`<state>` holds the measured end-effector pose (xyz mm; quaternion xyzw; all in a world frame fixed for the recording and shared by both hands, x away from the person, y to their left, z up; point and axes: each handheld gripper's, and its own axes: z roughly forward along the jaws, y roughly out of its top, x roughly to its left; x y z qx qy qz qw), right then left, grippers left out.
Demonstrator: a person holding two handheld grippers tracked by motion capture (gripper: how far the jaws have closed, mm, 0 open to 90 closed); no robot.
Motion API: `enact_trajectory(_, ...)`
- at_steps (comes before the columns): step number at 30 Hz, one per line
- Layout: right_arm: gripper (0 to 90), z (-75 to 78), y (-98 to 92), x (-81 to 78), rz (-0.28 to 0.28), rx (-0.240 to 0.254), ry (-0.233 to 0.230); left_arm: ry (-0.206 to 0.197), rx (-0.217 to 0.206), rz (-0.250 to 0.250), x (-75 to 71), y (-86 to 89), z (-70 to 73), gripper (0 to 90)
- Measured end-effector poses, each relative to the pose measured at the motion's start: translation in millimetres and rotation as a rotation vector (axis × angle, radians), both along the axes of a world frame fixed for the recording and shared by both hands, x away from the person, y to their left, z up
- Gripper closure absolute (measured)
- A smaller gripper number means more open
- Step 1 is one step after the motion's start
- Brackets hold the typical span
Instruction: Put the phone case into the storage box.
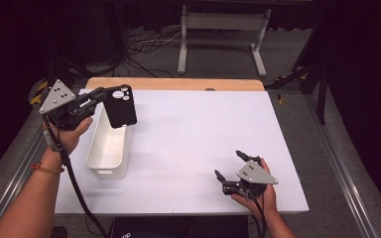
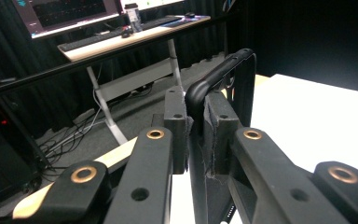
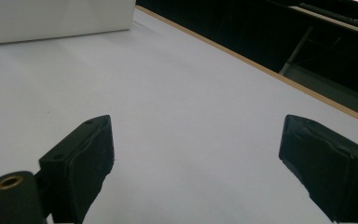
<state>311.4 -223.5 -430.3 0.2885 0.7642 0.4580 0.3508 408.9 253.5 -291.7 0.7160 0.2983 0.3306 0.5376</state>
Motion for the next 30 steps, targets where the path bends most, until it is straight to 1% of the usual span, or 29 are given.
enact_trajectory(6, 11.3, -0.4, 0.0, 0.5, 0.001, -0.002, 0.002, 0.000, 0.003, 0.026, 6.1, 9.6, 0.1, 82.1)
enact_trajectory(8, 11.3, -0.6, 0.4, 0.5, 0.001, -0.004, 0.003, 0.004, 0.003, 0.026, 6.6, 10.6, 0.0, 82.1)
enact_trajectory(10, 11.3, -0.9, 0.7, 0.7, 0.005, -0.006, 0.005, 0.006, 0.005, 0.040, 11.1, 14.7, -1.4, 82.1)
enact_trajectory(12, 11.3, -1.1, 0.8, 0.8, 0.005, -0.007, 0.004, 0.007, 0.003, 0.044, 13.0, 15.7, -2.4, 82.1)
enact_trajectory(14, 11.3, -1.4, 1.0, 1.1, 0.005, -0.009, 0.006, 0.008, 0.011, 0.050, 15.9, 18.2, -3.5, 82.1)
enact_trajectory(15, 11.3, -1.6, 1.1, 1.4, 0.004, -0.008, 0.006, 0.007, 0.004, 0.051, 17.5, 19.7, -4.5, 82.1)
enact_trajectory(18, 11.4, -1.6, 1.2, 1.5, 0.004, -0.010, 0.008, 0.008, 0.005, 0.060, 20.4, 22.8, -5.9, 82.1)
enact_trajectory(20, 11.6, -2.1, 1.5, 2.0, 0.003, -0.008, 0.010, 0.014, 0.013, 0.070, 24.3, 26.0, -7.2, 82.0)
enact_trajectory(24, 11.7, -2.3, 1.8, 2.3, 0.004, -0.010, 0.011, 0.012, 0.023, 0.077, 28.8, 28.1, -8.6, 82.1)
enact_trajectory(26, 11.7, -2.6, 2.1, 2.6, 0.005, -0.012, 0.012, 0.019, 0.027, 0.077, 33.6, 29.3, -10.9, 82.1)
enact_trajectory(27, 11.7, -2.8, 2.3, 2.8, 0.004, -0.011, 0.013, 0.020, 0.021, 0.076, 35.7, 29.3, -12.3, 82.0)
enact_trajectory(28, 11.7, -3.0, 2.4, 2.9, 0.004, -0.011, 0.014, 0.026, 0.027, 0.080, 39.1, 29.2, -14.1, 82.1)
enact_trajectory(30, 11.8, -3.3, 2.6, 3.0, 0.004, -0.013, 0.016, 0.031, 0.033, 0.080, 40.7, 29.3, -14.9, 82.1)
